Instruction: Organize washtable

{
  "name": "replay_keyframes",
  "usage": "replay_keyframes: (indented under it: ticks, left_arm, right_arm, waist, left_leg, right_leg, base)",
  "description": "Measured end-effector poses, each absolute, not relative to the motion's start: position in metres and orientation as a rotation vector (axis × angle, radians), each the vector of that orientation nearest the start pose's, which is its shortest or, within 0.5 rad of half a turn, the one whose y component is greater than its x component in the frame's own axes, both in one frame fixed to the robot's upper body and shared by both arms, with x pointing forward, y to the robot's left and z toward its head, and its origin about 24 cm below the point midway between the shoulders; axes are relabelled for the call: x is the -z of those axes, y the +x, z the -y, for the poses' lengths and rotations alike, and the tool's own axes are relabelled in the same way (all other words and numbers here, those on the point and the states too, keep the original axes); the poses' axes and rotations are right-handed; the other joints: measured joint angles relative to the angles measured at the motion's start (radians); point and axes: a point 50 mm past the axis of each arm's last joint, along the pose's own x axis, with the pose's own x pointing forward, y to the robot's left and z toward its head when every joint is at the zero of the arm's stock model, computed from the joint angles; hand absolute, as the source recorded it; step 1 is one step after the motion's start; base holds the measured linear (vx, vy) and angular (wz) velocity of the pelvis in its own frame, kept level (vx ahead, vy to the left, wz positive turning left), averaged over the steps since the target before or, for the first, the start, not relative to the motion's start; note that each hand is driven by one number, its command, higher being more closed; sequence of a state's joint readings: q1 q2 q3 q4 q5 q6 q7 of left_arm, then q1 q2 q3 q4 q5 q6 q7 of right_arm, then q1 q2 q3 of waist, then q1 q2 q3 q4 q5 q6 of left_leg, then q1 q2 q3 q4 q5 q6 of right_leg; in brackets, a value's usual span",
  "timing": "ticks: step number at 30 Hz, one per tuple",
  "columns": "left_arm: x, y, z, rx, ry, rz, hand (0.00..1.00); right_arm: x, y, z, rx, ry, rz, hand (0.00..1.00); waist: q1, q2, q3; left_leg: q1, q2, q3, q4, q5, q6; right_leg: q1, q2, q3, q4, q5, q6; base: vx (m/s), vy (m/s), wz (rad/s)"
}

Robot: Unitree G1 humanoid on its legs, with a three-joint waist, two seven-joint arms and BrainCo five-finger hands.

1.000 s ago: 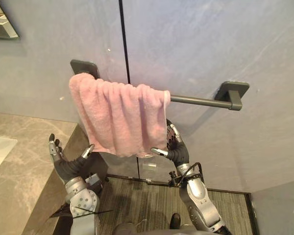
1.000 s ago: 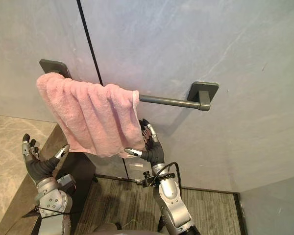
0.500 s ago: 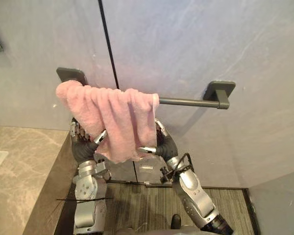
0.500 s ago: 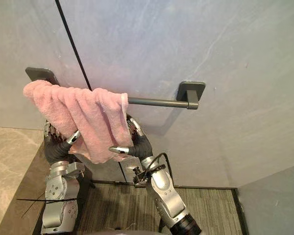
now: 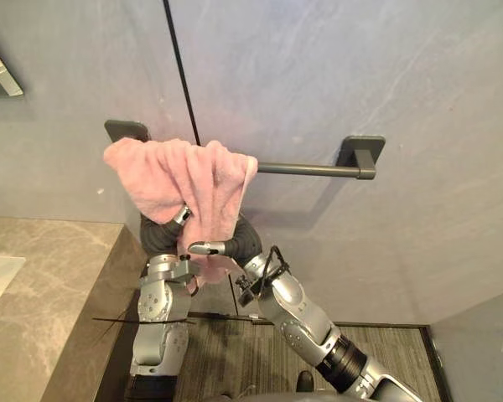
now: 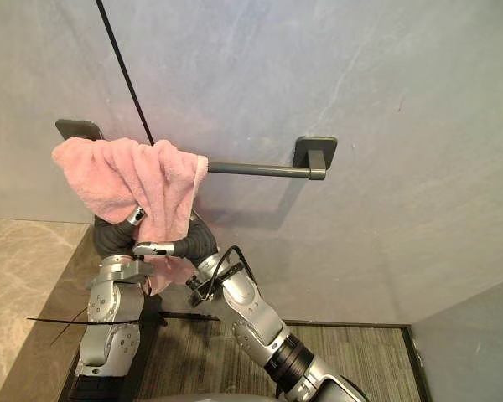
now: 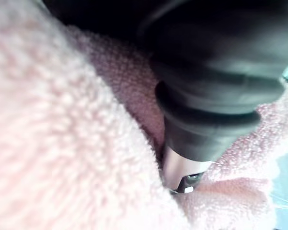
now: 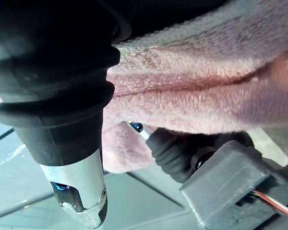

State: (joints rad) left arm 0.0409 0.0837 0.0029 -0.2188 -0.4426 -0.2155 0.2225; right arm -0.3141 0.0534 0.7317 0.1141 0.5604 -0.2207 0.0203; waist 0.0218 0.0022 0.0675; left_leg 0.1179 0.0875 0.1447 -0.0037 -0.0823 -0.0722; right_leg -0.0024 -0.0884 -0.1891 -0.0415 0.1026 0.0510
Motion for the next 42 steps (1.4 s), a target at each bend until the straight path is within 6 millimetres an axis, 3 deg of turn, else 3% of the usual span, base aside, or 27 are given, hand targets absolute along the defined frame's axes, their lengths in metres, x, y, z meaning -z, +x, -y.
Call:
replay_keyframes:
  ticks: [4,16,19,27,33,34,37,38,42]
  left_arm:
    - [-0.099,0.237,-0.182,-0.241,-0.410,0.362,1.00]
    - [-0.097,0.236,-0.170,-0.206,-0.438,0.349,1.00]
    - [-0.094,0.234,-0.169,-0.195,-0.432,0.341,1.00]
    - [-0.089,0.230,-0.163,-0.137,-0.357,0.323,1.00]
    - [-0.084,0.231,-0.157,-0.099,-0.331,0.305,1.00]
    - [-0.081,0.232,-0.153,-0.083,-0.319,0.287,0.00]
    - [-0.081,0.232,-0.149,-0.070,-0.331,0.285,0.00]
    - [-0.080,0.232,-0.147,-0.067,-0.334,0.282,0.00]
    - [-0.080,0.232,-0.148,-0.079,-0.342,0.279,0.00]
  right_arm:
    - [-0.101,0.235,-0.041,-0.805,0.515,0.146,1.00]
    - [-0.098,0.245,-0.034,-0.752,0.489,0.146,1.00]
    - [-0.091,0.247,-0.023,-0.707,0.482,0.141,1.00]
    - [-0.084,0.248,0.032,-0.536,0.443,0.203,1.00]
    - [-0.084,0.246,0.044,-0.486,0.444,0.222,1.00]
    - [-0.084,0.245,0.049,-0.466,0.449,0.224,1.00]
    - [-0.080,0.244,0.054,-0.454,0.456,0.217,1.00]
    - [-0.079,0.243,0.058,-0.446,0.458,0.217,0.00]
    - [-0.075,0.242,0.061,-0.427,0.524,0.200,0.00]
  waist:
    - [0.006,0.021,-0.014]
    - [0.017,0.016,-0.018]
    - [0.016,0.014,-0.029]
    - [0.005,0.006,-0.031]
    - [-0.005,0.002,-0.028]
    - [-0.005,0.001,-0.027]
    - [-0.008,0.000,-0.026]
    - [-0.011,0.001,-0.023]
    - [-0.010,0.005,-0.010]
  left_leg:
    - [0.001,0.000,-0.002,-0.005,0.000,0.000]
    - [0.017,-0.001,-0.007,-0.019,0.004,-0.001]
    - [0.019,-0.001,-0.006,-0.029,0.004,-0.001]
    - [0.032,-0.002,0.002,-0.032,0.004,-0.001]
    - [0.033,-0.002,0.023,-0.033,0.002,0.000]
    - [0.033,-0.002,0.024,-0.034,0.001,0.000]
    - [0.035,-0.002,0.025,-0.034,0.000,0.002]
    - [0.036,-0.002,0.027,-0.034,-0.001,0.002]
    - [0.037,-0.002,0.032,-0.033,-0.005,0.002]
  right_leg:
    - [0.007,0.001,-0.003,-0.012,0.002,0.002]
    - [0.030,-0.001,-0.009,-0.023,0.002,0.002]
    - [0.034,0.001,-0.009,-0.031,0.002,0.004]
    - [0.034,0.002,0.000,-0.032,0.001,0.005]
    - [0.035,0.004,0.015,-0.032,0.000,0.010]
    - [0.034,0.006,0.020,-0.031,0.000,0.011]
    - [0.032,0.009,0.026,-0.031,0.000,0.011]
    - [0.032,0.012,0.029,-0.032,0.000,0.011]
    - [0.031,0.017,0.032,-0.033,-0.001,0.011]
  base:
    - [0.01,-0.002,0.03]
    - [0.00,0.000,0.01]
    - [-0.01,0.000,0.00]
    - [0.00,0.000,-0.02]
    - [-0.04,-0.004,-0.07]
    - [-0.03,-0.005,-0.07]
    - [-0.01,-0.009,-0.08]
    - [0.00,-0.007,-0.08]
    - [0.00,-0.002,-0.03]
